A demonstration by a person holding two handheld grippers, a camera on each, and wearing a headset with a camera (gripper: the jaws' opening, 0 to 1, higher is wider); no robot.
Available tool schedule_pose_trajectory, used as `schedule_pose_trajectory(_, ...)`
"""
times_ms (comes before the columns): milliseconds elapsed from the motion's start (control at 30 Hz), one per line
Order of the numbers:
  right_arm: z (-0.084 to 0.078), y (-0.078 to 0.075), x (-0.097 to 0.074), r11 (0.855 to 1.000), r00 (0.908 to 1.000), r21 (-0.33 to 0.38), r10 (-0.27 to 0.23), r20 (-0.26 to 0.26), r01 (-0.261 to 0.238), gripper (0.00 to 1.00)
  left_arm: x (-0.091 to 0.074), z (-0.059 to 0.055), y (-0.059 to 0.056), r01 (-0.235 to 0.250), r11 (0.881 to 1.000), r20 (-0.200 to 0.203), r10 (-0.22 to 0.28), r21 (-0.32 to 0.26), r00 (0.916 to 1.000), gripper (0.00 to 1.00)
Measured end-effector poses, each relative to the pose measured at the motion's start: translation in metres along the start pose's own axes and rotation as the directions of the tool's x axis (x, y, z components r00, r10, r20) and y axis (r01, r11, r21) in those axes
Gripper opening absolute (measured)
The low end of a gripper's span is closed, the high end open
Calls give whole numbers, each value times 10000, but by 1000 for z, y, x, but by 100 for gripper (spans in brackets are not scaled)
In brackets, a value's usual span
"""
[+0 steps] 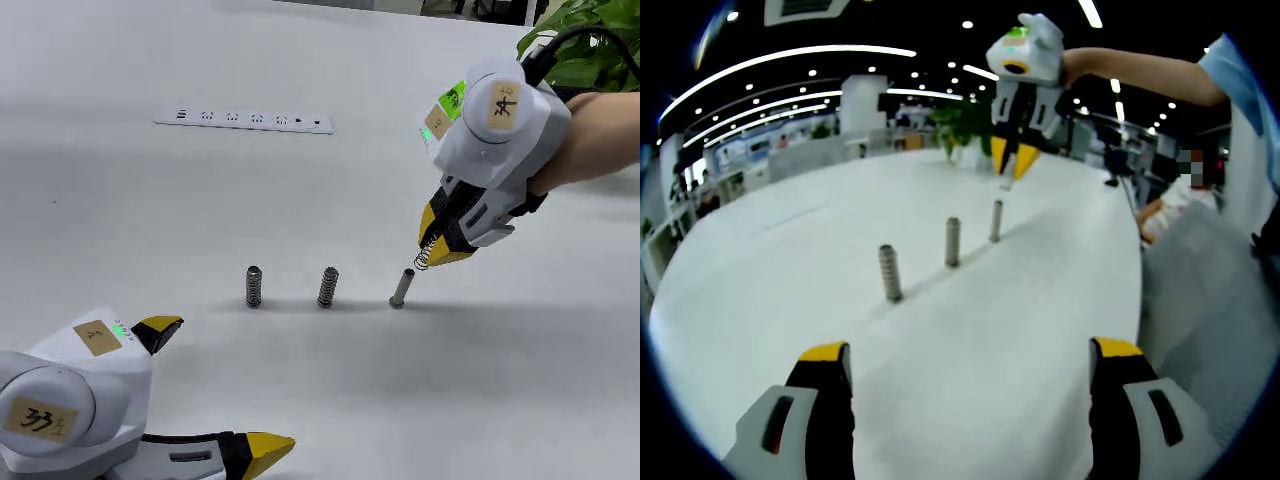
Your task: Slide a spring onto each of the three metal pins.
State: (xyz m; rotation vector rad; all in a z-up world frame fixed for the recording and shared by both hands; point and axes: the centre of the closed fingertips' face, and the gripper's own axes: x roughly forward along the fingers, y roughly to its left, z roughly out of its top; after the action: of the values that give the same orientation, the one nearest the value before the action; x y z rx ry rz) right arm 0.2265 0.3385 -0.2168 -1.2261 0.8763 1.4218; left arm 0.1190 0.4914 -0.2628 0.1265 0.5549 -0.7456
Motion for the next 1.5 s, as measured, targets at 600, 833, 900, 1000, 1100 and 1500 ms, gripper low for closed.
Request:
schedule_pose_trajectory(600, 0, -1, 8, 9994, 9992, -301, 157, -367, -168, 12, -9, -6, 9, -319, 9992, -28, 319, -222, 9995, 100)
schedule_pose_trajectory(833, 0, 1, 11, 9991, 9987, -333, 231, -453, -246, 12, -9, -8, 7, -341, 9988, -2, 341, -346, 9994, 100)
schedule_pose_trajectory(900, -1, 2, 12, 9990, 9985, -367, 227, -507, -246, 12, -8, -9, 5, -288, 9989, -27, 287, -359, 9996, 100)
schedule_pose_trajectory(1000, 0, 2, 12, 9990, 9985, -390, 210, -499, -229, 12, -8, -9, 5, -275, 9990, -52, 274, -344, 9996, 100)
schedule_pose_trajectory(1100, 2, 3, 11, 9991, 9987, -371, 207, -470, -225, 12, -7, -8, 4, -267, 9990, -17, 266, -368, 9996, 100)
schedule_pose_trajectory(1500, -1, 0, 15, 9986, 9981, -402, 336, -522, -357, 12, -6, -8, 2, -261, 9988, 13, 262, -423, 9997, 100)
